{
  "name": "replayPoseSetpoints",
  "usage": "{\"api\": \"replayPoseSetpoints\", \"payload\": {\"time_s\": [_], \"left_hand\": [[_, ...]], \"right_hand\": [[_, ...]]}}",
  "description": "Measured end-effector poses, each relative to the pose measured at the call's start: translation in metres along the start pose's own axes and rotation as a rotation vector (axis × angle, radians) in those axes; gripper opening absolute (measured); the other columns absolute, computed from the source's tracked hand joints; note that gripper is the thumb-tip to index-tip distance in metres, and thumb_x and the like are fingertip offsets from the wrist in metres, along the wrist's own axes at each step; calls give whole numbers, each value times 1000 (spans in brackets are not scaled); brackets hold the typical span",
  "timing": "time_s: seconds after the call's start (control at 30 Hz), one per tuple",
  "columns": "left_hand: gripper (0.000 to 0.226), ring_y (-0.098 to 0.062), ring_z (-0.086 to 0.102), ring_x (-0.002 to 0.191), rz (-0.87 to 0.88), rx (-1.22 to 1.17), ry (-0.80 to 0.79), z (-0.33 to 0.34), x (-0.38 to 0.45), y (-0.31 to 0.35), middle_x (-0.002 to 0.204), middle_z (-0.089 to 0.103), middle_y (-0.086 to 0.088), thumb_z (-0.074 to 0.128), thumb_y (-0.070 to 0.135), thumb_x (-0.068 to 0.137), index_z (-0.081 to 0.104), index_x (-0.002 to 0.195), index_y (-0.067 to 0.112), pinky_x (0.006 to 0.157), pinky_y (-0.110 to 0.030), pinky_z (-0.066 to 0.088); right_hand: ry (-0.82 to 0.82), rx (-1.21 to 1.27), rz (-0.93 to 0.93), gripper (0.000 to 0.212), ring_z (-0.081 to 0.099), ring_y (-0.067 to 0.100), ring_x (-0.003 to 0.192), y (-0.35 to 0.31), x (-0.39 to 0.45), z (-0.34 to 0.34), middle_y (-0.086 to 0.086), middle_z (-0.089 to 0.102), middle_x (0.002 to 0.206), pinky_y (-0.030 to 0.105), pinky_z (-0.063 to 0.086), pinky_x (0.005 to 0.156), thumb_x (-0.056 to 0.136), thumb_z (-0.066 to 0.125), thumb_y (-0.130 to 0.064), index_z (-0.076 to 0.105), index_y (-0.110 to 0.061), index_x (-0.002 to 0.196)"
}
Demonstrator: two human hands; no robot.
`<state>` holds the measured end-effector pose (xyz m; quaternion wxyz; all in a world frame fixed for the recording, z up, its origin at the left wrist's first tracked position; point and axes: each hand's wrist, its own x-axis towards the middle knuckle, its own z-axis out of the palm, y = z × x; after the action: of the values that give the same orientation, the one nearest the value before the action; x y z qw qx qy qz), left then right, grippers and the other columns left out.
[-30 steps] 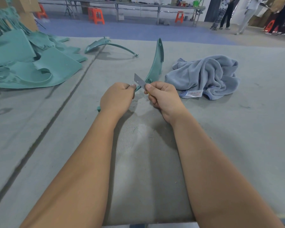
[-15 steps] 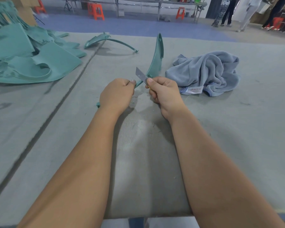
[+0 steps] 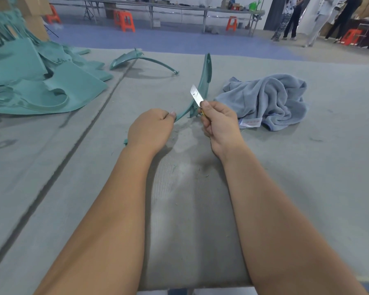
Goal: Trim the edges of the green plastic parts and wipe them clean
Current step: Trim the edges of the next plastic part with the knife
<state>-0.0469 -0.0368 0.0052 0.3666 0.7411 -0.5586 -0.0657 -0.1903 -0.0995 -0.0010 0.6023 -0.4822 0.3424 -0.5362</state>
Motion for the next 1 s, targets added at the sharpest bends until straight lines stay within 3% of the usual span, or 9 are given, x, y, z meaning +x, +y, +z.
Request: {"api": "replayPoseSetpoints", "payload": {"time_s": [0.27, 0.47, 0.7, 0.87, 1.0], "left_hand": [[45, -21, 38, 48, 21, -20, -61, -18, 1, -11, 48, 38, 2, 45, 38, 95, 49, 63, 7, 52, -30, 27], [45, -14, 32, 41, -14, -33, -129, -28, 0, -26, 39, 36, 6, 50, 39, 92, 42, 55, 15, 54, -31, 25], [39, -18, 43, 52, -42, -32, -79, -23, 0, -29, 43, 44, 9, 47, 43, 87, 49, 60, 15, 55, -30, 30], [24, -20, 55, 75, -19, 115, -89, -20, 4, -25, 71, 58, 9, 45, 39, 89, 57, 72, 27, 61, -32, 35], [30, -19, 57, 83, 79, 73, -84, -18, 0, -19, 87, 65, 6, 37, 47, 94, 61, 96, 29, 69, -34, 40]], "right_hand": [[-34, -63, -23, 23, 28, 3, 38, -1, -5, 4, -6, 41, 47, 16, 23, 37, 96, 59, -14, 65, -14, 73], [162, 83, -57, 29, 28, 4, 39, -22, 0, -17, -6, 43, 49, 17, 19, 37, 99, 53, -17, 59, -16, 71], [-113, 105, -100, 24, 33, 10, 45, -26, -11, 1, 1, 47, 55, 17, 25, 42, 100, 51, -15, 58, -11, 78], [-157, 16, -64, 26, 35, 13, 46, -27, -14, 5, 3, 50, 55, 20, 28, 45, 101, 51, -18, 60, -11, 77], [-139, -43, -51, 27, 35, 13, 46, -24, -14, 5, 3, 50, 54, 21, 29, 46, 100, 52, -18, 61, -12, 76]]}}
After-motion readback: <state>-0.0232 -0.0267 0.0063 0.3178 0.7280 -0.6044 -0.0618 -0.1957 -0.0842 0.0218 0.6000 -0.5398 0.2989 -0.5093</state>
